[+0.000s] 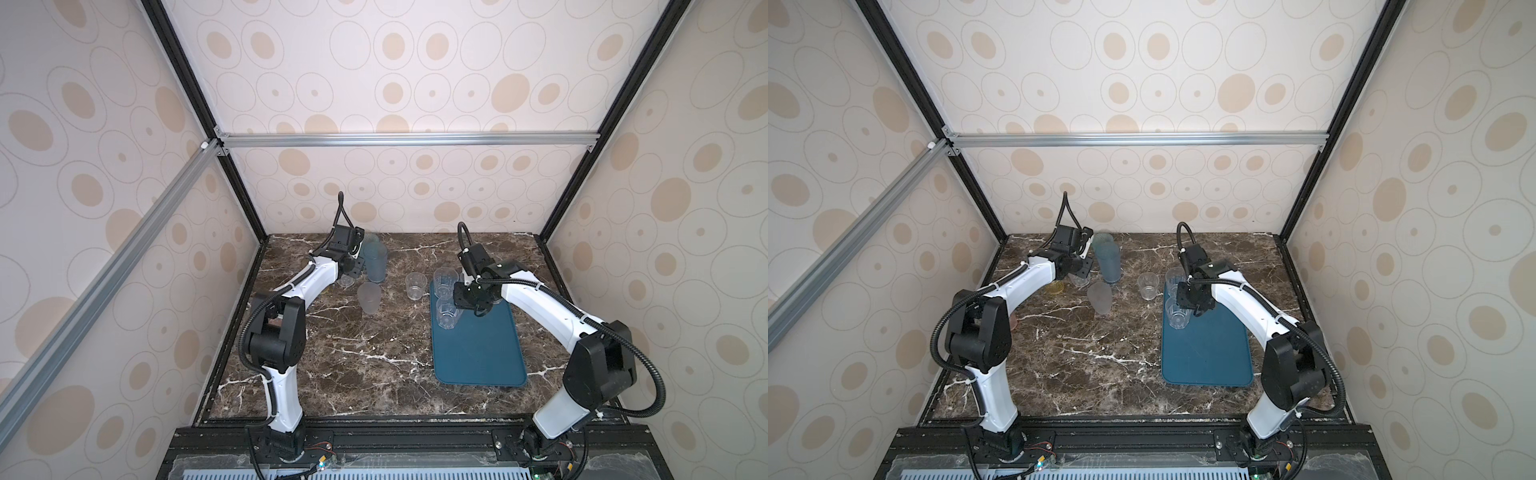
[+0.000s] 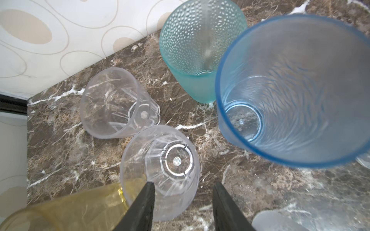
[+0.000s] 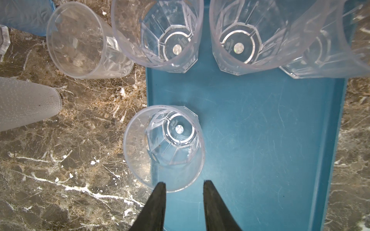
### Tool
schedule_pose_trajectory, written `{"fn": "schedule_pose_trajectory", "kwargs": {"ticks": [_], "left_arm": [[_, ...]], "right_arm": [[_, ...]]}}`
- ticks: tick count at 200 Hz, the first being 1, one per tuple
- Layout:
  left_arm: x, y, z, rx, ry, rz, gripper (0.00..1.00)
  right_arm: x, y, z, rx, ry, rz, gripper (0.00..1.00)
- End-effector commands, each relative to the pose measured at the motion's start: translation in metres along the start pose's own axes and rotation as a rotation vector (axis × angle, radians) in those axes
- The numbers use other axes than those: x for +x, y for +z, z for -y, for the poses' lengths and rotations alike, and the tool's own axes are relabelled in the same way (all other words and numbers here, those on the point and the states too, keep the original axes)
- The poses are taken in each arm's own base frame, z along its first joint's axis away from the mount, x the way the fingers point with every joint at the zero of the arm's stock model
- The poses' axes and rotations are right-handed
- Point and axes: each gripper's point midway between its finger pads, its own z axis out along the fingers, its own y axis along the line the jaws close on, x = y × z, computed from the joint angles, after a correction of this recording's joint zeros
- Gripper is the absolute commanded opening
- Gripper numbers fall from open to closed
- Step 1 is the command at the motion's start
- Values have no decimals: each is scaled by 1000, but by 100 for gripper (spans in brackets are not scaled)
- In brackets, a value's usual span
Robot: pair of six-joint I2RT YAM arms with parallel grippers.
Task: Place the glasses into the tray
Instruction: Pick up the glass from the top-left of the table.
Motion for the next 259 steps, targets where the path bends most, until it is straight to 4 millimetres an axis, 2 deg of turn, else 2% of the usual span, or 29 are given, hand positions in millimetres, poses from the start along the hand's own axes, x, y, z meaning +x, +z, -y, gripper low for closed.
{"fn": "schedule_pose_trajectory", "kwargs": {"ticks": [1,39,77,104,151,168,189,216,259], "left_arm": [[-1,8,-3,21,42,-19,47],[9,25,-4,23,42,-56,45],[14,33,-3,30,41,-68,34],[11,30,-2,42,42,-64,22],[2,14,-7,36,47,-46,12],[-8,2,-10,31,39,-20,8],[-25,-23,-16,21,3,34,5],[-44,-62,-26,-3,-81,97,0],[-68,-134,-19,-8,-138,224,0]], "right_arm": [[3,-8,-1,-11,10,10,35],[6,-5,0,-9,10,0,35],[6,-3,0,-11,13,-2,34],[4,-3,-2,-15,13,1,34],[2,-4,-2,-12,9,-1,34],[1,-6,-2,-10,8,4,34],[-1,-10,-2,-6,9,12,34],[-6,-17,-1,-4,13,38,34],[-11,-33,-1,-20,44,88,34]]}}
